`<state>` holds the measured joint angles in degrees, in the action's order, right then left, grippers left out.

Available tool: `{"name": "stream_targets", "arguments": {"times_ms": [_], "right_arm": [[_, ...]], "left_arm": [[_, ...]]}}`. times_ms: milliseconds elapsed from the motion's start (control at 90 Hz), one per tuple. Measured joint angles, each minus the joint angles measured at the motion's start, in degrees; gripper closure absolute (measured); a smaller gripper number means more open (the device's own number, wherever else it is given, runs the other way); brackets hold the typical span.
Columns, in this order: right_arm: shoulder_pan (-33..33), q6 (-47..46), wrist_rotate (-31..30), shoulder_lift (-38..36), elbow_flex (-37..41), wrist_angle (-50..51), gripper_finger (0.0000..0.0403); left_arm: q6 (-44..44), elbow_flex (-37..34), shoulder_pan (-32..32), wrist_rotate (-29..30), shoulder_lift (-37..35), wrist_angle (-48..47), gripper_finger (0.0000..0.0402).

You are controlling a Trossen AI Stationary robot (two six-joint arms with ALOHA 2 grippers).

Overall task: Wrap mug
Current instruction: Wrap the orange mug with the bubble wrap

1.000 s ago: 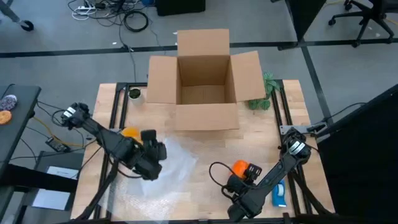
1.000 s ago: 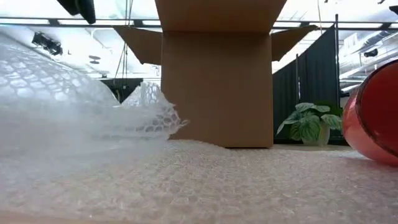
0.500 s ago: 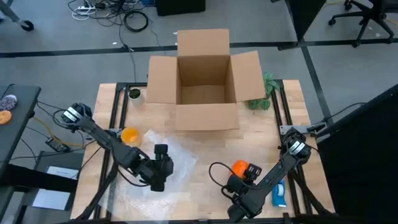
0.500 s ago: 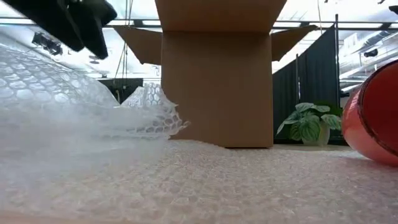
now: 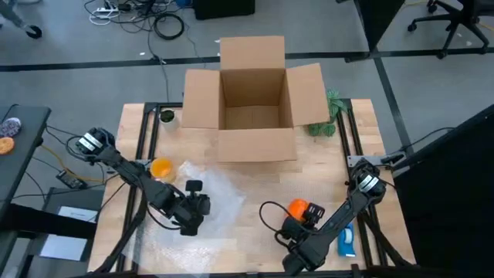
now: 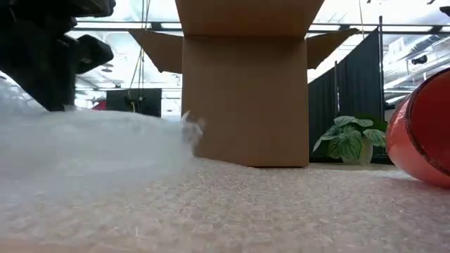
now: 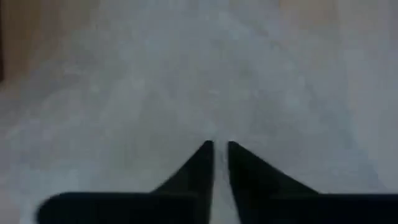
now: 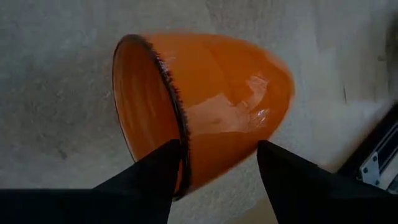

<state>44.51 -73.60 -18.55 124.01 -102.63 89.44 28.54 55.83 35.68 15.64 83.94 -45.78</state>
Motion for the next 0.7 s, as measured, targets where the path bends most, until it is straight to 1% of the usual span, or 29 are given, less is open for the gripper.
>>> {"name": "stream_targets", "arguments": {"times_ms": [100,211,344,467,544,700], "right_arm": [[0.0,0.31,0.02,0.02,0.0,0.01,0.0211],[-0.04,0.32,-0.26,0.02,0.0,0.13,0.0216],[-0.34,0.46,-1.17,0.02,0.0,0.46,0.0235],[-0.74,2.75,-1.45,0.01,0.0,0.69,0.0269],[-0.87,3.94,-1.78,0.01,0.0,1.27,0.03],[-0.87,6.0,-3.24,-0.16,0.0,2.92,0.0374]], "left_arm": [[0.44,3.8,0.15,-3.61,0.0,-8.02,0.0397],[0.6,9.81,0.84,-5.8,0.0,-17.25,0.04],[0.61,17.65,1.2,-5.83,-0.02,-28.3,0.0399],[2.04,23.4,1.18,-5.55,-0.02,-37.21,0.0398],[3.03,25.22,1.18,-4.47,-0.23,-38.38,0.0395],[2.41,25.44,1.2,-3.24,-0.63,-33.93,0.0374]]}}
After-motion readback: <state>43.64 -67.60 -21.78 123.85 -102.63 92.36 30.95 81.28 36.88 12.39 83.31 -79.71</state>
